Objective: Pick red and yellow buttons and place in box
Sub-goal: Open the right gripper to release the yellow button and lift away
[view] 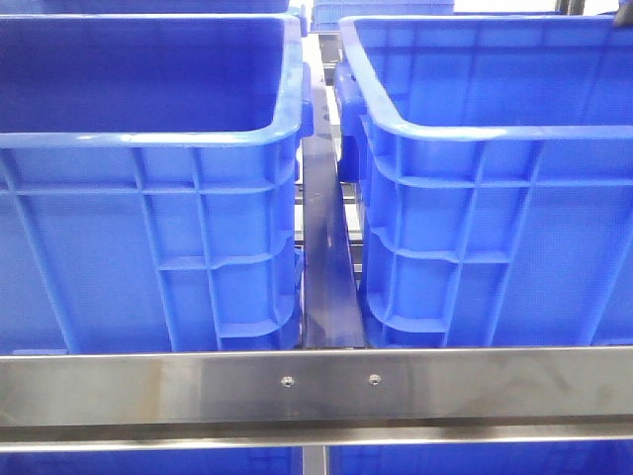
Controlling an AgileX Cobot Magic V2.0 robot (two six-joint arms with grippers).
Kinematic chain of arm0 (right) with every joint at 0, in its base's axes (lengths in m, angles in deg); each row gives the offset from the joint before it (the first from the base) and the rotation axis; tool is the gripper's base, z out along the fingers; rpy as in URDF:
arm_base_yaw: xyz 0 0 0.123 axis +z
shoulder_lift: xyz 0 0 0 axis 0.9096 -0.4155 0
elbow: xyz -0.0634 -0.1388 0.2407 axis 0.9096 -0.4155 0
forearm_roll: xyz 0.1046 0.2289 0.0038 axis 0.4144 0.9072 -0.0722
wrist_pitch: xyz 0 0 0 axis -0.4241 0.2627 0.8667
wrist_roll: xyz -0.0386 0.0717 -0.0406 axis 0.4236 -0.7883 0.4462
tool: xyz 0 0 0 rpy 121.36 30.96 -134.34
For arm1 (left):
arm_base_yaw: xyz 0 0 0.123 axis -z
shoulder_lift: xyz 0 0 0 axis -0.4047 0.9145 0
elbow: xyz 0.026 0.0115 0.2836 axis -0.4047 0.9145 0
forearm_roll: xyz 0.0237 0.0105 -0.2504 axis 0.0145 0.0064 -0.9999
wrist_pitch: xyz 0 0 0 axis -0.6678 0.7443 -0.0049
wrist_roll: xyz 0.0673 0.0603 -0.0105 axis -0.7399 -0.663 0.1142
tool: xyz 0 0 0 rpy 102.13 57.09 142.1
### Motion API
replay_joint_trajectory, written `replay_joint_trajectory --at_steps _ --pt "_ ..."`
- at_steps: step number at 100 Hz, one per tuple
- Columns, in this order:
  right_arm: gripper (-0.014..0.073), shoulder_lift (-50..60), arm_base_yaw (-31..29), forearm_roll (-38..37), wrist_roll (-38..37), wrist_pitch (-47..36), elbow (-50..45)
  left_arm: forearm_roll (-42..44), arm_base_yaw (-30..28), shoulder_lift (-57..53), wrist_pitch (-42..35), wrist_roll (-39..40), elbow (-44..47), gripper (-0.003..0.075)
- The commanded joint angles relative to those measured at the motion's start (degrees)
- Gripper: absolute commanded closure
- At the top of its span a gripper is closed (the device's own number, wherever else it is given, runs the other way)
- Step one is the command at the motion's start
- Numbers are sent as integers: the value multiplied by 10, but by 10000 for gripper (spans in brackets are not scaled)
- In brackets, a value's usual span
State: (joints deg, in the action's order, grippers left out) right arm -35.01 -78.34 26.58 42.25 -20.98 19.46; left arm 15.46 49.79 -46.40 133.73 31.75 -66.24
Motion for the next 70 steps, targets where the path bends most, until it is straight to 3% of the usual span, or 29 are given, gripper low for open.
replay_joint_trajectory --at_steps 1,27,70 --pt "84 77 -1 -3 46 14 -17 -2 4 -2 -44 3 -16 739" --pt "84 259 -1 -48 103 -23 -109 -2 4 -2 -44 3 -16 739" --pt "88 498 -1 -92 104 -68 -233 -2 4 -2 -44 3 -16 739"
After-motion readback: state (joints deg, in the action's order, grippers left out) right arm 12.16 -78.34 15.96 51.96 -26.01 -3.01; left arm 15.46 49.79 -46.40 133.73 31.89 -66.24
